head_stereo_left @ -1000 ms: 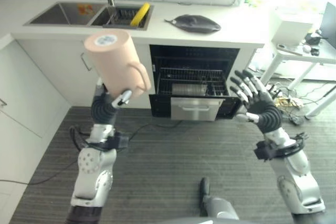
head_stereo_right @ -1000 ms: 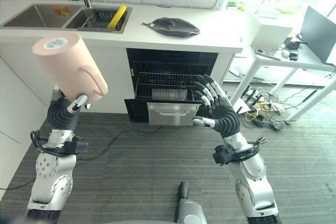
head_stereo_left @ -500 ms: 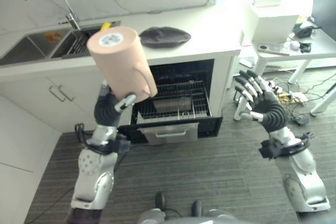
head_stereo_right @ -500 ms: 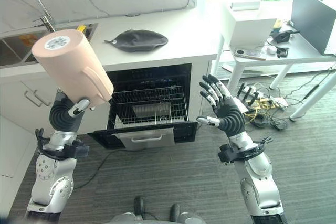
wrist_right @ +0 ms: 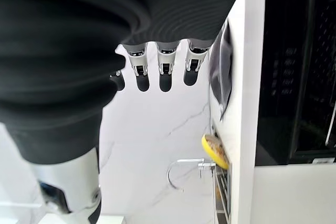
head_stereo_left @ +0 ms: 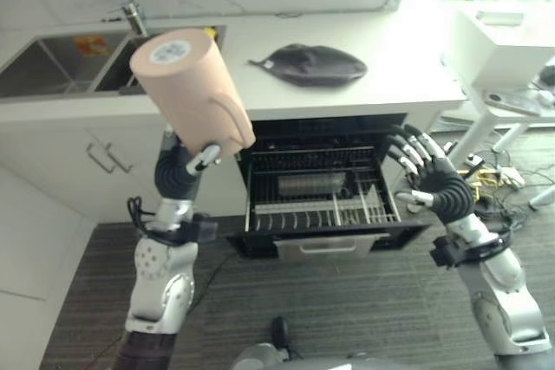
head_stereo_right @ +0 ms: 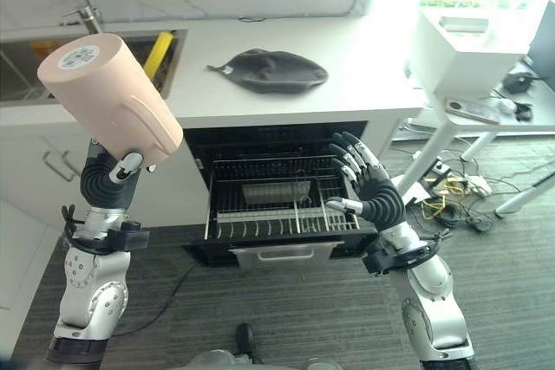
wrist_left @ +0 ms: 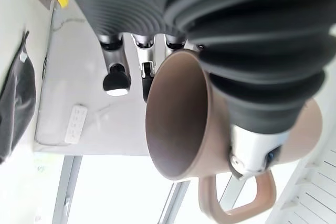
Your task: Place the dishes in the dishwasher.
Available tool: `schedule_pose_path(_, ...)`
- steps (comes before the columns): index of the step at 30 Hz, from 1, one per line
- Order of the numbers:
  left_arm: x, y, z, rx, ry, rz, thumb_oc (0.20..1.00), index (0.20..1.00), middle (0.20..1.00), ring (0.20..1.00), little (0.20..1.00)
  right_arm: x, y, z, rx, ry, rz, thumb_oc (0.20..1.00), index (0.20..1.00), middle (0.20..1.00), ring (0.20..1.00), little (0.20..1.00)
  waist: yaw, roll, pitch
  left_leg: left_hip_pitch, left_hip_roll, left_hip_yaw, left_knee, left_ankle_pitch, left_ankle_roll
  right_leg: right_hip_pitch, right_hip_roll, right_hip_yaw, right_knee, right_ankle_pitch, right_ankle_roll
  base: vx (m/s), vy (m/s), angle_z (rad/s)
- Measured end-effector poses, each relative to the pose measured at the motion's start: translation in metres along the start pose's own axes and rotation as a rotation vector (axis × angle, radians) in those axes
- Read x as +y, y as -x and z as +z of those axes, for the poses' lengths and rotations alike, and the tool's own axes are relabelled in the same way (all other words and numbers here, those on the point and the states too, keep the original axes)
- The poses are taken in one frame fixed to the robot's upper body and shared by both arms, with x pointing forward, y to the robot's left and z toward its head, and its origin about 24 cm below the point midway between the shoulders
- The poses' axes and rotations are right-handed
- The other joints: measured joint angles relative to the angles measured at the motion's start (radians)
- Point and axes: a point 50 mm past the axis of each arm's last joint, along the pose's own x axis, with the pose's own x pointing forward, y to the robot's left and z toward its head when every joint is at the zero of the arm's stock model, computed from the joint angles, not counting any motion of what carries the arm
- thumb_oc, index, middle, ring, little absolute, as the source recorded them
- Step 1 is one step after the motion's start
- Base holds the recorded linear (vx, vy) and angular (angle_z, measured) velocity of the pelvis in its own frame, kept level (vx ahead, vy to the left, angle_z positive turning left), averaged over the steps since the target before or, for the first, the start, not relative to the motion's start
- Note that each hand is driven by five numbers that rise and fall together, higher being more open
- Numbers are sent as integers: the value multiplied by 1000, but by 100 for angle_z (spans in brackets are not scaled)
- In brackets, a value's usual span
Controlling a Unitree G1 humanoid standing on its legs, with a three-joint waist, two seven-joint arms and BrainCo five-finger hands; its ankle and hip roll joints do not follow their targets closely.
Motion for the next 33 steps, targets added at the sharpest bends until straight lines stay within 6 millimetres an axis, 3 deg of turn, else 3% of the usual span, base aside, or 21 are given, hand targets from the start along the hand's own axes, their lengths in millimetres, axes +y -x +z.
schedule_pose_path(3,1,0,0,16,-14,-4,200,200,200,200,200,1,-1,1,-10,-5,0,1000,1000,1000,1000,1000,25,-8,2,11,-13,0,0,-18,17,-15,-21,0,48,11,31,76,181,2)
schedule_pose_path(8,1,-1,-2,47,-62,-3,200,200,200,200,200,5,-2,-2,-2,-22,4,1000,1000,1000,1000,1000,27,-14,7,21,5,21,0,-34,31,-169,-44,-1,309,-22,52,81,5,-13)
schedule_pose_path(10,2,-1,-2,46,-66,10,200,200,200,200,200,9,-6,-6,6,-36,29,1000,1000,1000,1000,1000,31,-15,9,19,16,40,0,-33,28,-169,-64,-46,193,-23,43,110,-192,-35)
schedule_pose_path(13,2,-1,-2,51,-91,7,200,200,200,200,200,8,-5,-5,5,-32,23,1000,1000,1000,1000,1000,20,-25,16,21,20,43,0,-32,20,-160,-107,-46,-45,69,67,117,-237,-12)
schedule_pose_path(17,1,-1,-3,57,-97,-1,200,200,200,200,200,9,-6,-5,1,-41,22,1000,1000,1000,1000,1000,-19,-36,26,23,40,-2,-1,-26,-7,-178,-124,40,-171,203,76,180,-338,29)
schedule_pose_path(18,2,-1,-3,57,-99,-3,200,200,200,200,200,10,-6,-5,0,-43,23,1000,1000,1000,1000,1000,-18,-43,30,33,51,-7,-1,-24,-22,-179,-120,44,-170,218,73,209,-444,43)
schedule_pose_path(19,2,-2,0,54,-122,-15,200,200,200,200,200,11,-6,-6,5,-49,28,1000,1000,1000,1000,1000,-17,-64,32,48,71,-32,-1,-17,-73,-165,-111,56,-169,225,60,272,-570,40)
schedule_pose_path(20,3,-2,2,54,-135,-25,200,200,200,200,200,11,-6,-7,13,-53,28,1000,1000,1000,1000,1000,-15,-93,30,57,73,-41,-1,-16,-101,-150,-108,61,-172,238,60,233,-474,43)
schedule_pose_path(21,2,0,-1,62,-118,-11,200,200,200,200,200,8,-7,-8,22,-45,23,1000,1000,1000,1000,1000,-21,-67,37,66,111,-59,-1,-17,-125,-133,-75,50,-172,258,63,236,-479,27)
schedule_pose_path(22,-1,3,-4,73,-103,-3,200,200,200,200,200,3,-7,-12,49,-34,15,1000,1000,1000,1000,1000,-30,-42,36,73,156,-59,0,-14,-151,-119,-28,32,-174,245,42,160,-326,17)
schedule_pose_path(24,-10,5,-1,62,-78,-36,200,200,200,200,200,-9,-6,-7,84,17,-2,1000,1000,1000,1000,1000,-38,16,28,85,277,-60,9,-4,-161,-100,99,11,-172,205,-37,198,-406,-1)
schedule_pose_path(25,-10,5,-2,68,-76,-38,200,200,200,200,200,-11,-5,-7,95,25,-8,1000,1000,1000,1000,1000,-45,22,28,70,292,-57,41,2,-166,-99,115,6,-172,199,-52,152,-303,2)
schedule_pose_path(27,-10,9,-5,94,-63,-38,200,200,200,200,200,-15,2,-8,128,26,-26,1000,1000,1000,1000,1000,-52,4,29,-5,297,-58,178,15,-193,-99,106,2,-172,187,-77,67,-15,3)
schedule_pose_path(28,-9,17,-10,133,-51,-31,200,200,200,200,200,-17,4,-8,142,28,-17,1000,1000,1000,1000,1000,-55,17,29,-30,294,-72,231,15,-197,-90,102,7,-172,184,-95,71,87,-5)
schedule_pose_path(30,-9,19,-13,150,-46,-51,200,200,200,200,200,-17,5,-8,150,25,-14,1000,1000,1000,1000,1000,-57,16,34,-39,242,-81,165,-16,-213,-88,71,3,-172,186,-93,34,122,5)
schedule_pose_path(33,-11,10,-17,139,-40,-82,200,200,200,200,200,-16,3,-12,157,19,-9,1000,1000,1000,1000,1000,-63,66,43,-29,228,-24,17,-4,-199,-63,77,-23,-172,177,-76,28,191,15)
